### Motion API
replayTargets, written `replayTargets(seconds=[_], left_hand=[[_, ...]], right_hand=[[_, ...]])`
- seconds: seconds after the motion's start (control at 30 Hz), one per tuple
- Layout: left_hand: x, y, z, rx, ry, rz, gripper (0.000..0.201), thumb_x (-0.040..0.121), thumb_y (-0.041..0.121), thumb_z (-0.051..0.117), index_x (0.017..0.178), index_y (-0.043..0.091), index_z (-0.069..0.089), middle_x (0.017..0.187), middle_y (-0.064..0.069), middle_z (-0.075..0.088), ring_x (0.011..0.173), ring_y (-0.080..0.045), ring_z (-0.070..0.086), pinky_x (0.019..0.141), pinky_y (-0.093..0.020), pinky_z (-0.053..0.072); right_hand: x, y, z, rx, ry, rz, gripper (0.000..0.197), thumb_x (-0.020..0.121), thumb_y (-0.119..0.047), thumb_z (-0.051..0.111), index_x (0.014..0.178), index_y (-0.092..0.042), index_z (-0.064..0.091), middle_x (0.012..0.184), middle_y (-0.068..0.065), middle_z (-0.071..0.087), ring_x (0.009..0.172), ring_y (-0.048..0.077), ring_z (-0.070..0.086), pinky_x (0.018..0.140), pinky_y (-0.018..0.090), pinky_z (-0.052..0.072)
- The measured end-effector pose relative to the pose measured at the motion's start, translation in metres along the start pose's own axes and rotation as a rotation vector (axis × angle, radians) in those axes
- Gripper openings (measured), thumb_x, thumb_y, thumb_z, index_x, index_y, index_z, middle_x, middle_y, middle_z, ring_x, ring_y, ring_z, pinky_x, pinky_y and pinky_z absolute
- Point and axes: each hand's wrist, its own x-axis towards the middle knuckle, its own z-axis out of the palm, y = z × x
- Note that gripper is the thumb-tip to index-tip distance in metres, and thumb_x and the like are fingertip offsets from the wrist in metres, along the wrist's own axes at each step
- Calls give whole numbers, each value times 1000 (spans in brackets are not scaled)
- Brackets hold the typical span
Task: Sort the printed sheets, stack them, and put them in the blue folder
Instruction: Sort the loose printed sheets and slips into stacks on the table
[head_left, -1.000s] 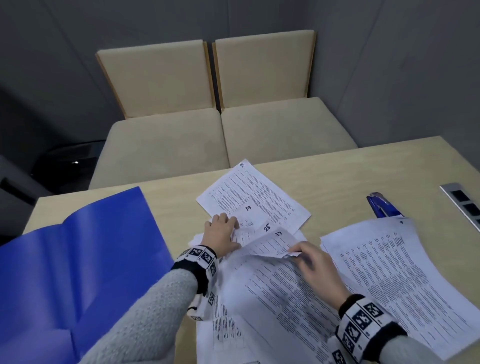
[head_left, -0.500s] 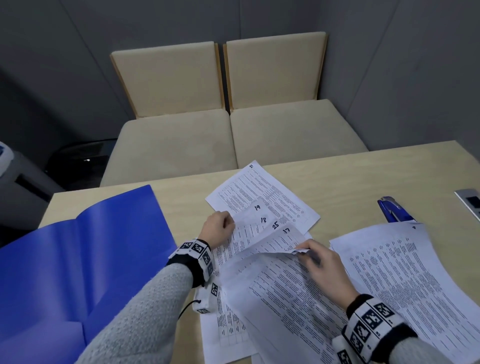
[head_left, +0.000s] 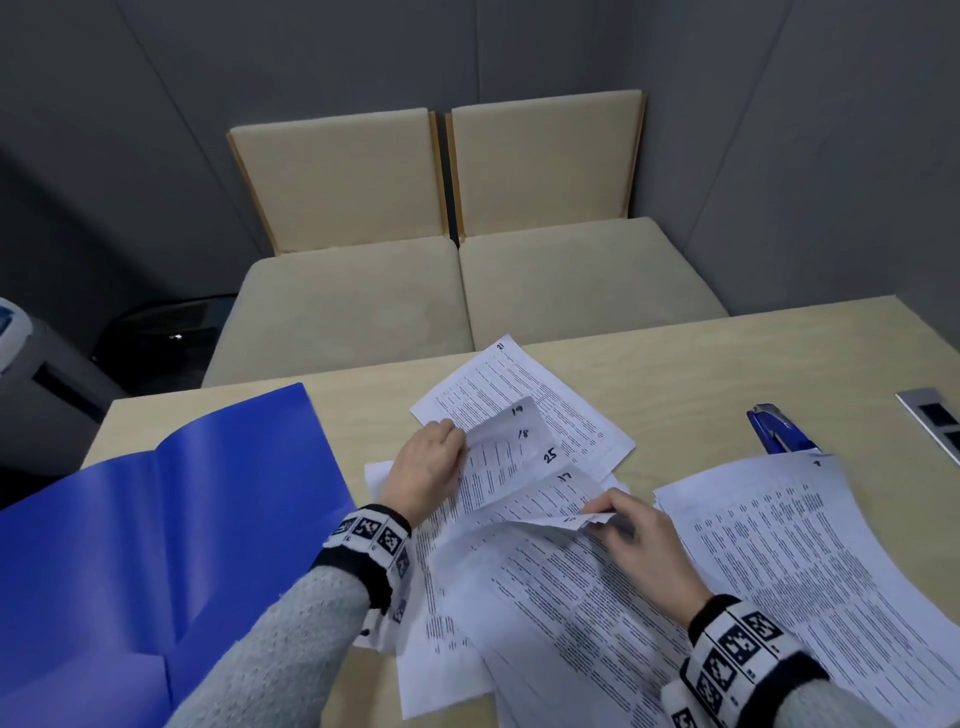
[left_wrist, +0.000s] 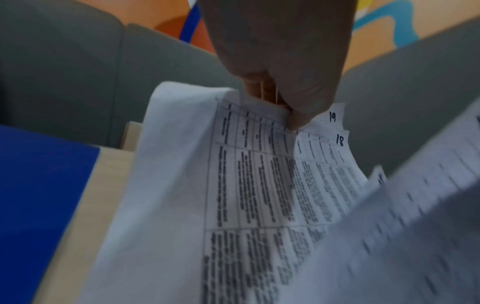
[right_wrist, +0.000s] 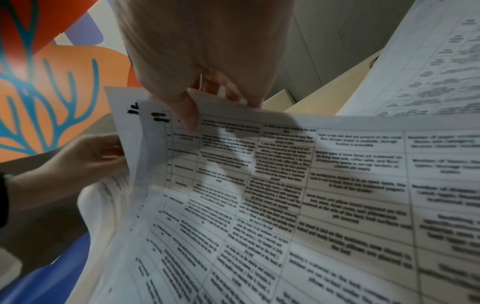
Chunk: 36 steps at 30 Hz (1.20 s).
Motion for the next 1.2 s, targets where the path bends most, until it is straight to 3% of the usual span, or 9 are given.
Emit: replayTargets(seconds=[0.17, 0.3, 0.47, 0.53, 0.6, 0.77, 0.9, 1.0, 1.2], left_hand=[[18, 4, -74, 21, 224, -60, 19, 92, 17, 45, 82, 1, 48, 81, -13, 47, 53, -26, 44, 44, -33, 32], [41, 16, -142, 134, 455, 14, 11, 87, 1, 61, 80, -2, 54, 81, -15, 53, 54, -18, 41, 54, -18, 23], [69, 39, -198, -46, 620, 111, 7, 91, 6, 57, 94, 1, 59, 84, -6, 56, 66, -12, 48, 57, -17, 36], [78, 45, -209, -264, 638, 59, 22, 91, 12, 60, 112, 15, 56, 87, 7, 55, 64, -8, 54, 60, -13, 45], [84, 46, -212, -446, 593, 20, 30, 91, 15, 62, 115, 28, 53, 86, 14, 54, 70, -6, 59, 64, -12, 48], [89, 34, -175, -589, 319, -193, 7, 91, 17, 62, 84, 16, 62, 73, 10, 58, 59, 10, 54, 58, -7, 41], [75, 24, -124, -698, 21, -433, 15, 92, 23, 61, 79, 16, 61, 73, 0, 64, 57, -3, 59, 54, -19, 47], [59, 22, -87, -782, -122, -552, 15, 90, 21, 64, 89, 6, 63, 85, -10, 69, 70, -20, 67, 65, -33, 56], [37, 14, -39, -830, -263, -614, 14, 87, 23, 68, 88, 10, 63, 94, -13, 72, 71, -21, 71, 64, -32, 57]], right_hand=[[-5, -6, -5, 38, -7, 23, 32, 85, 4, 56, 83, -26, 65, 84, -11, 69, 80, 11, 65, 67, 26, 50], [-7, -16, -10, 132, -8, 48, 26, 84, 5, 62, 80, -21, 67, 84, -6, 71, 79, 11, 66, 69, 27, 52], [-7, -41, -31, 244, -37, -9, 16, 81, 8, 63, 83, -8, 67, 79, -6, 70, 63, -2, 59, 62, 13, 45], [-5, -50, -41, 247, -35, -35, 21, 81, 8, 62, 82, -12, 68, 79, 2, 68, 65, 4, 58, 64, 16, 44], [-4, -60, -52, 234, -38, -65, 25, 80, 10, 60, 81, -14, 68, 80, 6, 66, 64, 5, 55, 63, 17, 42], [0, -77, -71, 223, -86, -103, 28, 80, 7, 62, 78, -20, 68, 83, 18, 64, 72, 18, 54, 68, 29, 41], [0, -79, -70, 261, -147, -112, 16, 74, -3, 63, 76, -19, 67, 77, 17, 61, 67, 15, 49, 65, 24, 37], [-4, -72, -64, 323, -183, -99, 9, 82, 3, 64, 80, -6, 64, 69, 0, 58, 63, 5, 49, 62, 15, 37], [2, -52, -48, 358, -198, 4, 6, 87, -6, 63, 84, -3, 59, 68, -3, 58, 65, 8, 53, 63, 18, 40]])
